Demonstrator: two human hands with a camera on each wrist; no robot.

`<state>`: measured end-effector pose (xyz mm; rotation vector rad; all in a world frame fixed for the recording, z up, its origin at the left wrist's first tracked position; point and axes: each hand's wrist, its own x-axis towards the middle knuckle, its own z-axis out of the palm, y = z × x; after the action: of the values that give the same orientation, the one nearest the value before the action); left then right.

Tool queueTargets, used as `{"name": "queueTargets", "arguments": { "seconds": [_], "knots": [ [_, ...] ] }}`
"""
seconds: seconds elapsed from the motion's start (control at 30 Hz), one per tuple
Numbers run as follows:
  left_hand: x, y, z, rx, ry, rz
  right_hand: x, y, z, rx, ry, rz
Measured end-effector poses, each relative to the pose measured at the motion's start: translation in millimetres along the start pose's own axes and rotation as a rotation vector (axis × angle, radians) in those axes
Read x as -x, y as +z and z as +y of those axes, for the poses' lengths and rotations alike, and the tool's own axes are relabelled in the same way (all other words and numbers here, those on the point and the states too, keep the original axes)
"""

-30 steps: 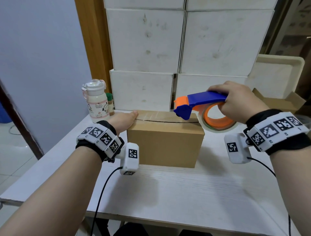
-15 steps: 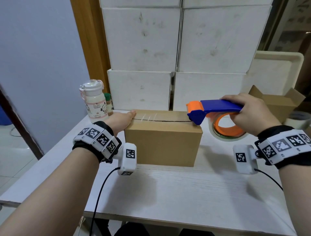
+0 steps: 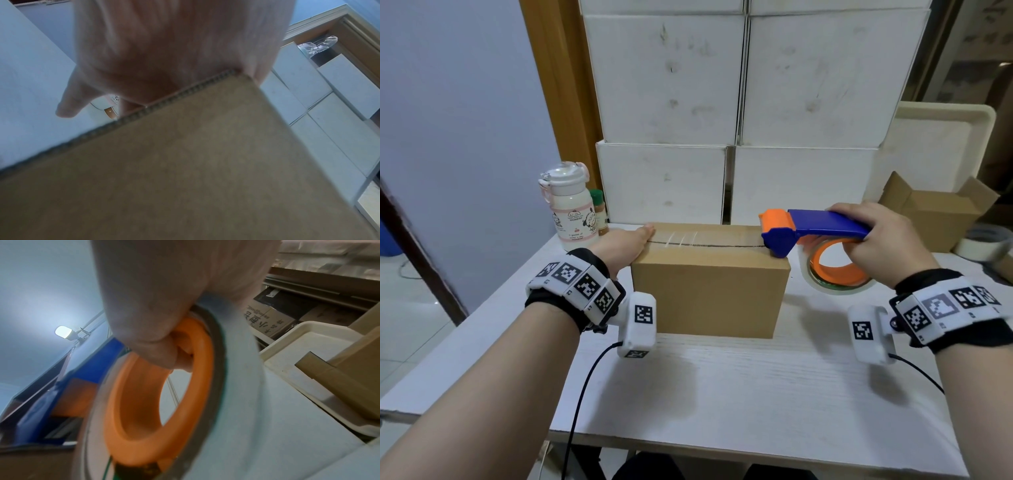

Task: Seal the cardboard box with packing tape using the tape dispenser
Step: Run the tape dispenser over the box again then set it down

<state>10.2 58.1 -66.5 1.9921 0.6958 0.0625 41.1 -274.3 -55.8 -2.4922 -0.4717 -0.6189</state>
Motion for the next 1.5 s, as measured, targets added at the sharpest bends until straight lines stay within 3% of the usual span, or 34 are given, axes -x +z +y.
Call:
{"name": "queueTargets", "arguments": {
  "seconds": [0.23,0.47,0.67,0.83,1.5],
  "knots": [
    [10.4,-4.4,6.9,-0.328,0.187,-0.003,3.0,8.5,6.4,-0.03,0.026,0.023],
    [17.3,-7.3,25.3,-0.515,0.39,0.156,4.0,11.1,4.8,-0.071,0.073,0.027],
    [40.0,32.2,40.5,-0.523,0.583,0.008,5.7,12.5,4.0,-0.077,0.086,0.027],
    [42.0,42.7,33.9,-0.639,0.605,-0.031,5.9,13.5,4.8,-0.079,0.08,0.021],
    [23.2,14.1,26.4,-0.681,0.565,-0.071,18.8,18.7,5.6,-0.111,0.075,0.052]
  ]
}}
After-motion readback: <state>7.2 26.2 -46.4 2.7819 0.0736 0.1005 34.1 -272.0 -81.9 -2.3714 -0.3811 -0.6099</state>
